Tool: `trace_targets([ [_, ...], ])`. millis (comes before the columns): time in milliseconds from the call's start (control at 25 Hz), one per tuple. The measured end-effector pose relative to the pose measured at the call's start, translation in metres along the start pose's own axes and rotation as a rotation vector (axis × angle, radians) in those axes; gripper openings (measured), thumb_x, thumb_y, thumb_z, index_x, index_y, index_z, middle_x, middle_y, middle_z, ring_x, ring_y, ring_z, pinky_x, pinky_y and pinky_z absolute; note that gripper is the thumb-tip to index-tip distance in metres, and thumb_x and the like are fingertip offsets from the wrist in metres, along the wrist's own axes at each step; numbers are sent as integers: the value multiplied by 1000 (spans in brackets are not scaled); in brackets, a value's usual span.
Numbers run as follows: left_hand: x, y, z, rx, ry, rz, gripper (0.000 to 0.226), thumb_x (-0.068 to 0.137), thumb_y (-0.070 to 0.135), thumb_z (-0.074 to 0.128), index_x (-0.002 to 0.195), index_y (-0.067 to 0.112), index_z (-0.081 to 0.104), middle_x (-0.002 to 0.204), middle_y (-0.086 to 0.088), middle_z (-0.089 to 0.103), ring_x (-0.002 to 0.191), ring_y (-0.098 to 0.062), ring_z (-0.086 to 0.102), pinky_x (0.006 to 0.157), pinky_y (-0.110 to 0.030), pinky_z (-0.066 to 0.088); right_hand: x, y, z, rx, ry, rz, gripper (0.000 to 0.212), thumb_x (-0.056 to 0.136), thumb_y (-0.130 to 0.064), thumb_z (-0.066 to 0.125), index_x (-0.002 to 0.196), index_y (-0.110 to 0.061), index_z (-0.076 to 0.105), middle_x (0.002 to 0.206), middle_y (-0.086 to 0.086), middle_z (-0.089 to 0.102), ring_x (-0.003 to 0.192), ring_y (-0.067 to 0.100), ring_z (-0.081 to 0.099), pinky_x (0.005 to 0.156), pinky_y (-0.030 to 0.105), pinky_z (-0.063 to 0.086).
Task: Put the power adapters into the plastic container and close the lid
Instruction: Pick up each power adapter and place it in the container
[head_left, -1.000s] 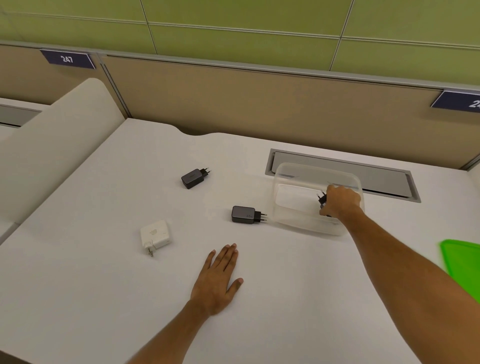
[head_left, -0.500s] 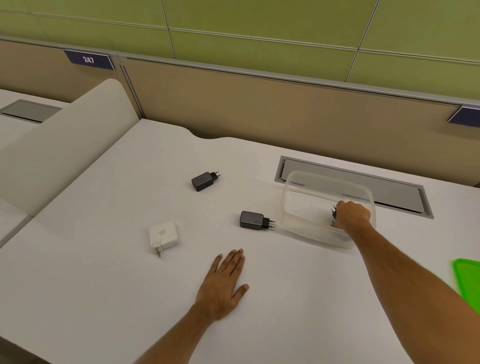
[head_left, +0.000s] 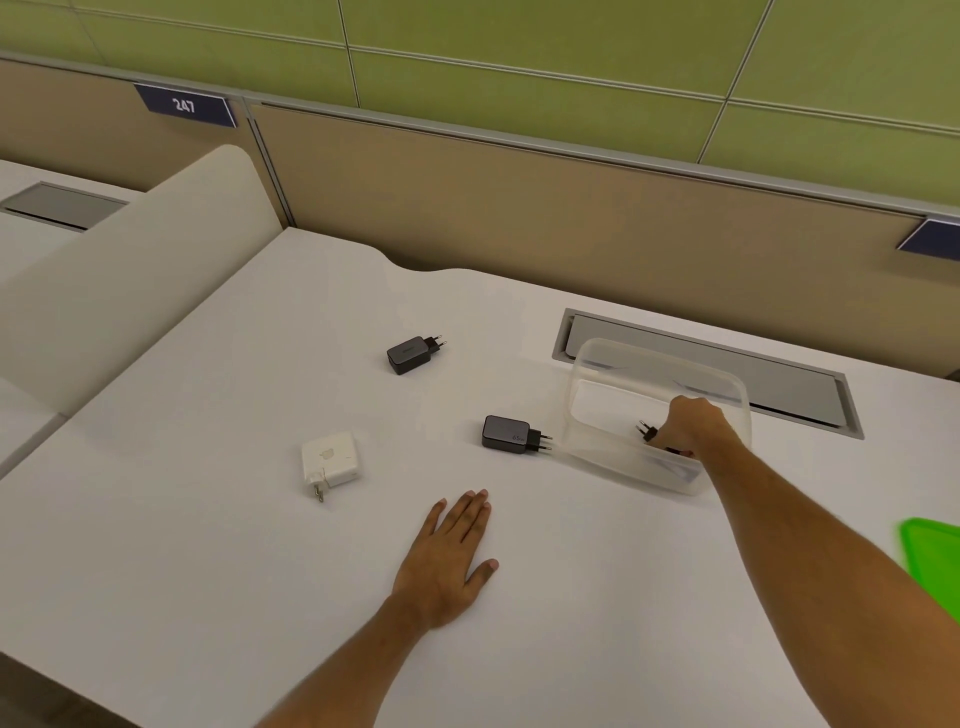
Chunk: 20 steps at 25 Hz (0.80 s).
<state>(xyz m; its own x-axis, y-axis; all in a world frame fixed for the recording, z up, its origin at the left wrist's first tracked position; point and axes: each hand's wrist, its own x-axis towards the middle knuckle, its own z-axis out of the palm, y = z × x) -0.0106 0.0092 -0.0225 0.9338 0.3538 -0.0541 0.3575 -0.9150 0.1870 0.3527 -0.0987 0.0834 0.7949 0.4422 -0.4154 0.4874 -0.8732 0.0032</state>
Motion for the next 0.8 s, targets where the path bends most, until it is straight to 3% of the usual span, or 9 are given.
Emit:
trace_targets([
  [240, 0, 0, -1, -2, -1, -2, 67, 97, 50, 26, 150, 11, 12, 159, -1, 6, 145, -13, -1, 114, -40, 2, -8, -3, -10, 108, -10, -28, 48, 67, -49, 79, 71, -9, 55, 63, 3, 61, 63, 23, 60, 58, 29, 45],
  [320, 0, 0, -1, 5, -3, -2, 67, 97, 51, 24, 150, 12, 9, 159, -1, 4, 145, -13, -3, 115, -39, 1, -13, -17, -23, 134, 140, -39, 51, 69, -53, 76, 74, -8, 54, 73, 8, 66, 72, 29, 63, 62, 31, 47],
  [400, 0, 1, -1, -7, -3, -1, 67, 97, 50, 25, 150, 12, 10, 159, -1, 5, 145, -13, -2, 115, -40, 1, -21, -43, -36, 160, 327, -103, 41, 74, -47, 71, 82, -7, 61, 84, 13, 70, 79, 34, 65, 65, 34, 50],
  [520, -1, 1, -1, 5, -12, -2, 68, 97, 51, 22, 150, 13, 6, 159, 0, 0, 144, -12, -7, 115, -39, -1, -38, -95, -45, 168, 474, -320, 27, 80, -35, 62, 86, -9, 64, 89, 16, 71, 85, 37, 65, 69, 35, 51],
  [680, 0, 1, -1, 2, -10, -4, 68, 97, 52, 21, 150, 13, 4, 159, 0, 0, 144, -13, -8, 114, -39, -1, -62, -156, -26, -7, 405, -632, 26, 86, -35, 58, 99, -12, 62, 100, 11, 69, 94, 33, 63, 76, 37, 50],
  [800, 0, 1, -2, 2, -7, -3, 68, 97, 52, 21, 150, 13, 5, 159, 0, -1, 144, -13, -8, 114, -38, -3, -65, -176, 1, -127, 259, -728, 35, 87, -31, 59, 115, -11, 57, 112, 9, 62, 100, 31, 60, 78, 38, 49],
])
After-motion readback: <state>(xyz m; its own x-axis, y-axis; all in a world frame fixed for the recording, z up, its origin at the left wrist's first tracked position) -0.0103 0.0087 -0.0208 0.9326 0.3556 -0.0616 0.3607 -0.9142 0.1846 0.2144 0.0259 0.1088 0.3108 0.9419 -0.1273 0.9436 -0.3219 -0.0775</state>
